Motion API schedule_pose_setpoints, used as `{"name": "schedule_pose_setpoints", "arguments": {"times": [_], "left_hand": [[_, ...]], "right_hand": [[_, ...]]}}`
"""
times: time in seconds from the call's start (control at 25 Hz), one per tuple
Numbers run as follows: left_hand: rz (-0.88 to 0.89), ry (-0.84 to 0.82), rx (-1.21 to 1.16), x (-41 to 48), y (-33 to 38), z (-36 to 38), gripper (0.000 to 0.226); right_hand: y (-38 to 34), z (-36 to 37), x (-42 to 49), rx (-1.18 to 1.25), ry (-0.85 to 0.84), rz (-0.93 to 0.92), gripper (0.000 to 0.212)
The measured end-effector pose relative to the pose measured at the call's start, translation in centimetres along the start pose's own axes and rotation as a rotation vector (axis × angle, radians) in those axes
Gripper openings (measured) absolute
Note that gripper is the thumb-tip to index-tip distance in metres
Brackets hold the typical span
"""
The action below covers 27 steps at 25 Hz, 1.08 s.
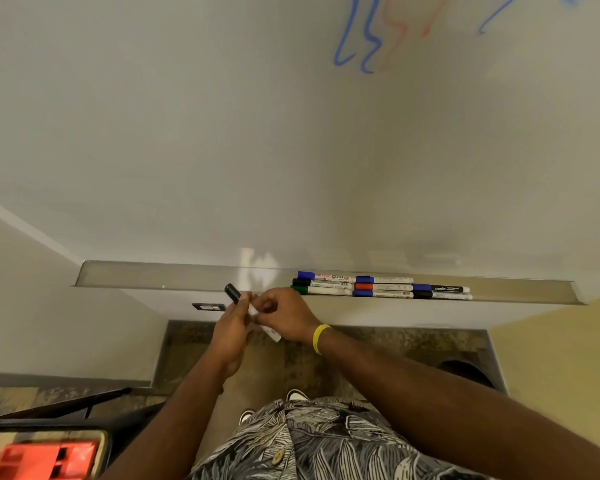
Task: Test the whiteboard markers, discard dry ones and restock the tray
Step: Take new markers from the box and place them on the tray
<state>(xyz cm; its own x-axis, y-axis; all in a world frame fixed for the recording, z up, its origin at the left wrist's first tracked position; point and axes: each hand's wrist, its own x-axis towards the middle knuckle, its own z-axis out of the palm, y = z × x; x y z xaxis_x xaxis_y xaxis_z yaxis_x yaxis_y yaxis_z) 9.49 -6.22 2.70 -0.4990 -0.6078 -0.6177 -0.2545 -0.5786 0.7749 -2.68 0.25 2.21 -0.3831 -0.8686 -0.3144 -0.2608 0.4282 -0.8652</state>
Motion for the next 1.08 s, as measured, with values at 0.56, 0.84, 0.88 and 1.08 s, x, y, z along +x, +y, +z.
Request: {"name": "schedule_pose_setpoints", "arguments": {"times": [0.56, 0.84, 0.88, 1.08], "left_hand": [[-0.062, 0.152, -0.102, 0.2, 0.0, -4.2, 0.051], [-0.080, 0.184, -0.125, 0.5, 0.0, -4.9, 0.047], [-0.078, 0.186, -0.115, 0.5, -0.1, -5.0, 0.046], [-0.058, 0.188, -0.084, 0.5, -0.1, -5.3, 0.045]], "right_hand": [[1.4, -1.2, 7.9, -0.871, -0.033, -0.096, 0.022], [1.1, -0.2, 8.5, -0.918, -0.081, -0.096, 0.019], [1.0, -0.1, 8.5, -0.927, -0.084, -0.096, 0.020], [0.9, -0.1, 8.1, -0.919, -0.096, -0.090, 0.021]]}}
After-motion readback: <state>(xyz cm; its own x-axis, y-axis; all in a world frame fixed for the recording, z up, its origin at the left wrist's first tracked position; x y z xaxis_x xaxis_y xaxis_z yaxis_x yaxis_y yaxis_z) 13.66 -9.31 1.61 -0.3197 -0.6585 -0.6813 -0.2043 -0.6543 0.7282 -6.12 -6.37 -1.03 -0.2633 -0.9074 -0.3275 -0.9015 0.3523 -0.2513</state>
